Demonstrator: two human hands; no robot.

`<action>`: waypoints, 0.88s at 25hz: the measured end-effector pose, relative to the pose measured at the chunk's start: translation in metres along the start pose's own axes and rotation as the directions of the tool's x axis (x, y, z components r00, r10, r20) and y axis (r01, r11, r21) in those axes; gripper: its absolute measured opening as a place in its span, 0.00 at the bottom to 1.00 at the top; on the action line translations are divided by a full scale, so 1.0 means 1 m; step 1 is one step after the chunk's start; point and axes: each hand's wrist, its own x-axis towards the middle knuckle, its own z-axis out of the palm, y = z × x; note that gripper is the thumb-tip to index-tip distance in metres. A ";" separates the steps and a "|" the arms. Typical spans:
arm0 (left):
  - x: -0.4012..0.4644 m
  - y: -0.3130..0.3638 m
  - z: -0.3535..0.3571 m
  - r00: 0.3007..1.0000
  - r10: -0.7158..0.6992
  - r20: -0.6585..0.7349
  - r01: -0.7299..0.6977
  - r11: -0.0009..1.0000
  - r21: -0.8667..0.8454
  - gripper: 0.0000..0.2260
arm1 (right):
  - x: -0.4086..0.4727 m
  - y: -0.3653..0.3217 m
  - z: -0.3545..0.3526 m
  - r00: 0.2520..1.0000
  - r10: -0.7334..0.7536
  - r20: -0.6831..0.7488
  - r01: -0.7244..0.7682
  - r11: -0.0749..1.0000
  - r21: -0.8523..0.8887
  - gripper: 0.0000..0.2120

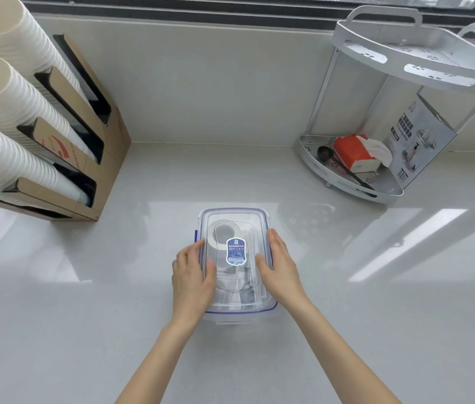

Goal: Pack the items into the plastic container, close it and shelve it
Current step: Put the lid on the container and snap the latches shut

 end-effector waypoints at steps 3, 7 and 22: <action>0.007 0.002 0.002 1.000 0.003 -0.021 -0.003 1.000 0.003 0.17 | 0.002 0.007 0.006 0.998 -0.046 -0.052 0.043 0.997 -0.058 0.24; 0.007 0.000 0.005 0.999 0.003 -0.040 -0.004 1.000 -0.029 0.16 | 0.003 0.011 0.011 0.995 -0.021 -0.098 0.017 0.999 -0.042 0.24; 0.007 0.000 0.004 0.997 -0.028 -0.070 0.022 0.996 -0.086 0.15 | -0.006 -0.001 0.011 0.930 0.202 -0.307 -0.212 0.977 0.001 0.23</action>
